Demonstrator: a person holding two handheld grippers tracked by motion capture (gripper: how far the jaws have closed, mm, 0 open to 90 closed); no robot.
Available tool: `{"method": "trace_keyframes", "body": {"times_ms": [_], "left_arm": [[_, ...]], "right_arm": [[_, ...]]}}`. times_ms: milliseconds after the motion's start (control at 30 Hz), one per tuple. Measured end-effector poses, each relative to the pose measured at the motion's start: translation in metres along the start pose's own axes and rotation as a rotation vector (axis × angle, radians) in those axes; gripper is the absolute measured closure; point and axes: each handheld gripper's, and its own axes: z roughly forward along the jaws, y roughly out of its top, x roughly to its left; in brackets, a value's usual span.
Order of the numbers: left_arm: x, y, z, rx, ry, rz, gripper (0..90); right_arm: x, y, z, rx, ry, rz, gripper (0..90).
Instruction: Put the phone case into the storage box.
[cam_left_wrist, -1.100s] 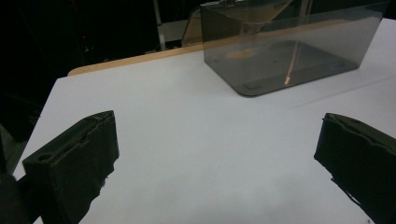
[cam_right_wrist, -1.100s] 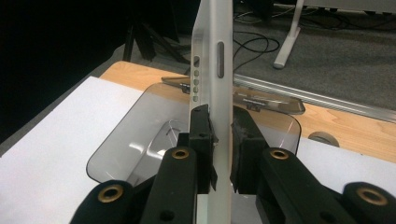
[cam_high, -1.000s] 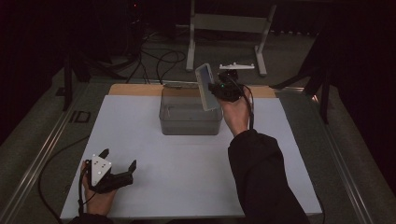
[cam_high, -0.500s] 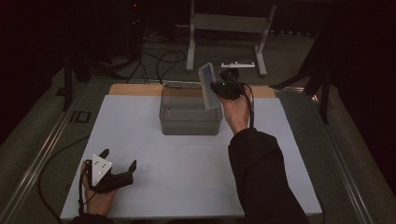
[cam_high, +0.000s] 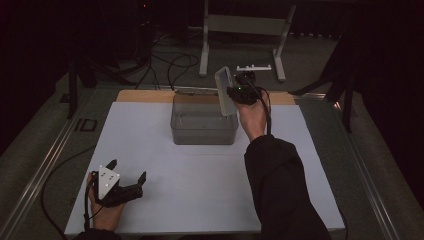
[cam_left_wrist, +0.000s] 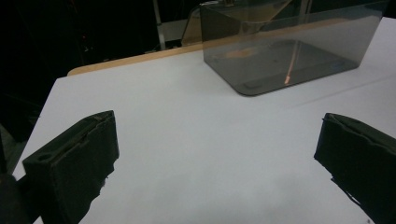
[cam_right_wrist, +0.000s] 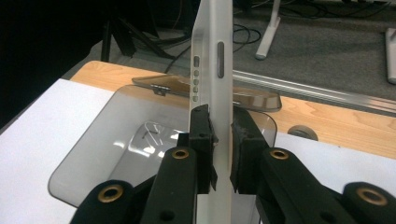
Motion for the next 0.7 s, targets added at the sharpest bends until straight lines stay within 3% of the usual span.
{"method": "trace_keyframes", "body": {"times_ms": [700], "left_arm": [[0.0,0.0,0.0,-0.003,-0.001,0.001,0.3]], "right_arm": [[-0.012,-0.002,0.012,0.031,-0.048,0.03,81.2]]}}
